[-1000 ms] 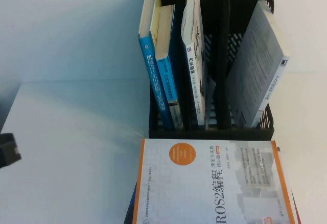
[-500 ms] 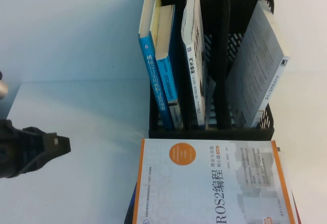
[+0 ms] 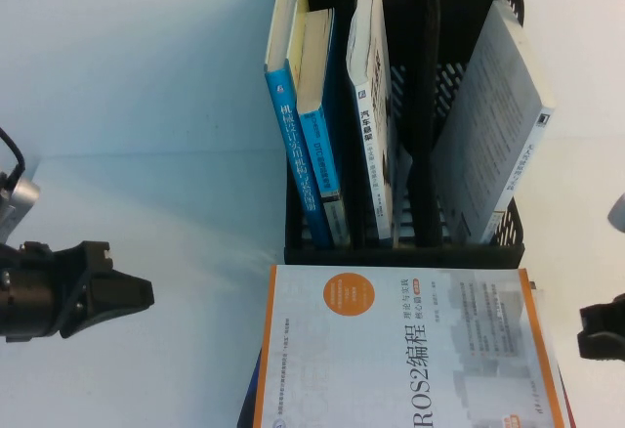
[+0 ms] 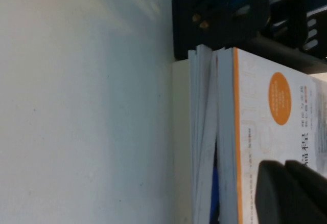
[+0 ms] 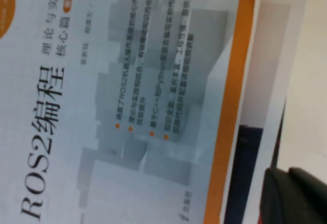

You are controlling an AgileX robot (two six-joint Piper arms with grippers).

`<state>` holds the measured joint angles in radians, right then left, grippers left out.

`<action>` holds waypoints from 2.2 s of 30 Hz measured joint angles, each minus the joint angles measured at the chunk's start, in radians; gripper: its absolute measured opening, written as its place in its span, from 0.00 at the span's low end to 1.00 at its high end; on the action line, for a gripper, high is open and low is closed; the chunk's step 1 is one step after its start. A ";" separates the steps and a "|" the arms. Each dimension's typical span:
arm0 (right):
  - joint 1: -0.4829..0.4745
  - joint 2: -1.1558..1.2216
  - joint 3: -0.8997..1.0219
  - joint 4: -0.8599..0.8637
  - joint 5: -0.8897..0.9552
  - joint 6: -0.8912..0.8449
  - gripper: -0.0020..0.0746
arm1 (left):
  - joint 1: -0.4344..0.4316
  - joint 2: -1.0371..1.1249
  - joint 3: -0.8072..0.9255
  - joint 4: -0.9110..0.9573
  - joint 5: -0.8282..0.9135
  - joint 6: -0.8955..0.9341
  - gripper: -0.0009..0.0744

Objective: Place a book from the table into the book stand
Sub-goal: Push book with right arm, then pick up the book with your left arm

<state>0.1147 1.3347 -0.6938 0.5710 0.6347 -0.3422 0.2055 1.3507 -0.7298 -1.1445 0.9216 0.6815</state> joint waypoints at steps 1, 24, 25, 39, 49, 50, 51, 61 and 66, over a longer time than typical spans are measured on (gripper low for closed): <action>0.011 0.021 0.000 0.003 -0.014 -0.002 0.02 | 0.000 0.020 0.000 -0.005 0.000 -0.005 0.01; 0.253 0.196 -0.070 0.141 -0.133 -0.014 0.02 | 0.000 0.118 -0.005 0.017 -0.019 -0.024 0.81; 0.265 0.204 -0.081 0.146 -0.133 -0.014 0.02 | 0.000 0.123 -0.005 0.016 -0.017 -0.023 0.82; 0.303 0.261 -0.116 0.159 -0.125 -0.014 0.02 | 0.000 0.400 -0.009 -0.160 0.140 0.186 0.83; 0.303 0.261 -0.116 0.159 -0.125 -0.020 0.02 | -0.019 0.572 -0.017 -0.270 0.211 0.290 0.83; 0.303 0.261 -0.116 0.159 -0.125 -0.020 0.02 | -0.033 0.577 -0.017 -0.274 0.213 0.291 0.83; 0.303 0.261 -0.116 0.159 -0.125 -0.020 0.02 | -0.051 0.578 -0.017 -0.274 0.213 0.294 0.83; 0.303 0.261 -0.116 0.159 -0.119 -0.020 0.02 | -0.161 0.594 -0.037 -0.240 0.178 0.312 0.63; 0.303 0.261 -0.118 0.150 -0.117 -0.020 0.02 | -0.141 0.594 -0.041 -0.240 0.234 0.334 0.23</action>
<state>0.4179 1.5958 -0.8118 0.7215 0.5179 -0.3625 0.0649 1.9446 -0.7704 -1.3844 1.1555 1.0155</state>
